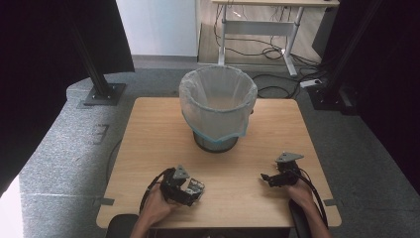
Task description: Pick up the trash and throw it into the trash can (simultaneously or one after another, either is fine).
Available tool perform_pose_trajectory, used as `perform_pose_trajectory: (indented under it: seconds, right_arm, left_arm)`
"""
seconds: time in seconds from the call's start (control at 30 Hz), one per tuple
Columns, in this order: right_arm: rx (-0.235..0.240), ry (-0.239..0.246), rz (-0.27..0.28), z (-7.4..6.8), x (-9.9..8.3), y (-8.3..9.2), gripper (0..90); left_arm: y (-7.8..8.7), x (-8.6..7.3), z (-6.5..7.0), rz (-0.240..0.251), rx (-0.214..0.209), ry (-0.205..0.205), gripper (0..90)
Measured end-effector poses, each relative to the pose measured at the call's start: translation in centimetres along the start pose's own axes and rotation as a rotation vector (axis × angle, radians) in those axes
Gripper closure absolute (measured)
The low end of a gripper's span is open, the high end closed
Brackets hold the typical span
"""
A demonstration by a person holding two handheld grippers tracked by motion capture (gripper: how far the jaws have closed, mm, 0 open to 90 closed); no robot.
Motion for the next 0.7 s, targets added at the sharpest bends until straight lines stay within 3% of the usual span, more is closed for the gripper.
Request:
perform_pose_trajectory:
  seconds: [0.2, 0.3, 0.37, 0.43, 0.57, 0.7]
  right_arm:
    - [-0.002, 0.01, -0.006, 0.0, -0.1, -0.1, 5.6]
    - [-0.005, 0.02, -0.015, 0.0, -0.2, -0.3, 5.5]
    - [0.003, 0.001, -0.013, 0.3, -0.4, -0.5, 3.9]
    - [0.005, -0.014, -0.009, 0.4, -0.5, -0.6, 3.1]
    - [0.012, -0.049, -0.012, 0.6, -0.7, -0.7, 1.6]
    - [0.012, -0.049, -0.013, 0.6, -0.7, -0.7, 1.6]
  left_arm:
    - [-1.4, -0.3, 0.8, -0.057, -0.01, -0.042, 0.4]
    - [-1.6, -0.3, 0.9, -0.061, -0.016, -0.05, 5.2]
    - [-1.4, -0.2, 0.9, -0.048, -0.018, -0.055, 17.9]
    - [-1.2, -0.1, 0.9, -0.044, -0.022, -0.06, 24.2]
    - [-1.1, 0.0, 0.8, -0.05, -0.027, -0.058, 30.5]
    - [-1.1, 0.1, 0.8, -0.051, -0.028, -0.062, 31.9]
Point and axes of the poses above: each handheld gripper's, and its own axes: y roughly backward along the jaws, x roughly out of its top, z roughly to its right, the point moved 1 cm from there along -y, roughly forward along the jaws, and after that the axes turned 12 degrees about z, right-handed, at the moved point
